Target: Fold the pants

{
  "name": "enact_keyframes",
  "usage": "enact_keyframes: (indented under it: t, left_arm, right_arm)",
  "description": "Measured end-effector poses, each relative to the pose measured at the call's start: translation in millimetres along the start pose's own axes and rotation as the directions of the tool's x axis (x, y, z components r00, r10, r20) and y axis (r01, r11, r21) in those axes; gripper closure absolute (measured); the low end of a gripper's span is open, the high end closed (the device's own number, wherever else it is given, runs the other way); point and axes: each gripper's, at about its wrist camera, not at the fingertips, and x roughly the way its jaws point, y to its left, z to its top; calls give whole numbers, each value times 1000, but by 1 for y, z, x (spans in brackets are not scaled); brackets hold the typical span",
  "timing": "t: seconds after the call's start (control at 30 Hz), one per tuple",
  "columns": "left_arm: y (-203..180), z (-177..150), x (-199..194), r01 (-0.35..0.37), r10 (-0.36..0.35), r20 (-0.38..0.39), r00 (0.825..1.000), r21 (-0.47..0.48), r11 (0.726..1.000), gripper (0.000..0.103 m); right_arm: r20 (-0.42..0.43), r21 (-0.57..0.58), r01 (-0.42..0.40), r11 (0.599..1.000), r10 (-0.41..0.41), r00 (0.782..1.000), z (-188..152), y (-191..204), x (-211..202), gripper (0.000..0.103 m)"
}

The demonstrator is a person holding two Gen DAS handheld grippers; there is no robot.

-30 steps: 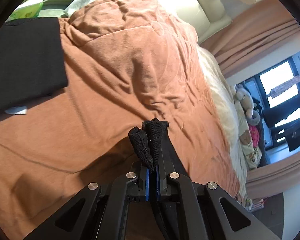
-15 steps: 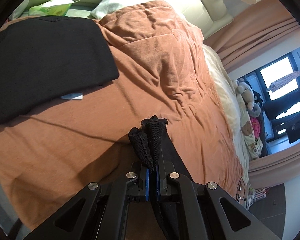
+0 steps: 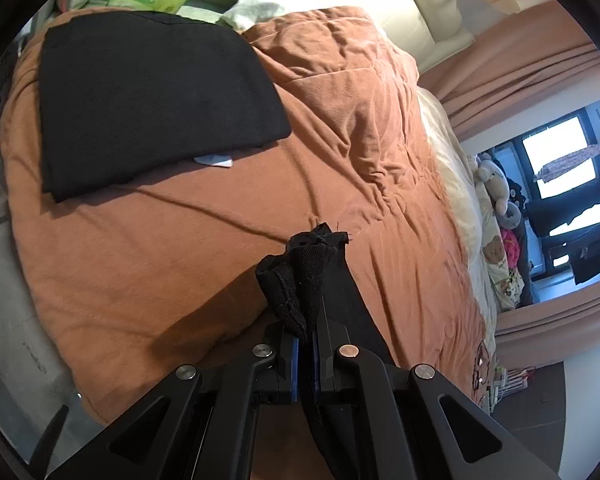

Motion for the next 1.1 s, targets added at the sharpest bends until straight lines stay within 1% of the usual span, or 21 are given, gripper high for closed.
enact_keyframes:
  t: [0.1,0.17,0.33,0.4,0.43,0.47,0.5,0.53,0.6,0.63,0.67,0.7,0.73,0.77,0.8,0.9,1.03,1.1]
  left_arm:
    - [15,-3,-6,-15,15,-4,1000,-1,1000,98]
    - [28,-7,-6,-18,17,-16,1000,-25,1000,98]
    - [49,-18,8,-70,69,-30,997,-30,997,98]
    - [57,-20,18,-94,93,-50,994,-28,995,97]
    - [61,-22,24,-125,122,-68,990,-29,992,95]
    - [66,-24,29,-174,171,-89,981,-25,984,93]
    - [70,-26,33,-209,205,-106,973,-27,977,89]
    - [75,-28,34,-228,222,-121,967,-37,973,85]
    - [79,-28,31,-261,256,-123,959,-26,965,69]
    - [78,-28,27,-283,280,-113,953,-10,959,67]
    - [75,-27,23,-300,299,-99,949,7,954,61]
    - [74,-27,19,-306,306,-91,948,16,952,56]
    - [70,-25,14,-312,313,-76,947,30,950,53]
    - [68,-24,11,-316,318,-66,946,37,948,47]
    - [65,-22,9,-322,324,-56,944,43,946,44]
    - [52,-17,7,-314,317,-42,947,62,947,43]
    - [20,-22,16,-275,283,-57,958,119,954,43]
    - [2,-27,27,-259,272,-76,959,151,954,43]
  right_arm:
    - [-6,28,16,999,-16,1000,-8,-5,-3,101]
    - [-12,50,27,998,-26,1000,-10,-11,-3,101]
    - [-37,82,58,995,-56,998,-10,-21,11,101]
    - [-50,66,99,993,-95,994,-7,-20,21,100]
    - [-64,54,137,989,-134,989,-7,-19,26,97]
    - [-92,33,202,979,-198,976,-7,-18,32,92]
    - [-108,24,243,970,-239,965,-6,-16,34,84]
    - [-114,18,267,963,-264,958,-6,-15,35,78]
    - [-93,-2,299,954,-298,950,-2,-9,28,53]
    - [-61,-19,329,944,-330,942,2,-2,21,49]
    - [-34,-36,352,935,-353,935,2,2,14,46]
    - [-12,-55,364,930,-365,931,5,9,10,46]
    - [-2,-73,365,928,-367,930,6,16,7,46]
    - [1,-96,368,925,-370,929,8,25,6,46]
    - [0,-108,373,921,-375,927,9,32,7,46]
    - [-3,-150,387,910,-391,920,8,52,12,46]
    - [-12,-209,338,917,-349,937,0,68,20,46]
    - [-18,-267,319,909,-335,942,-1,84,33,46]
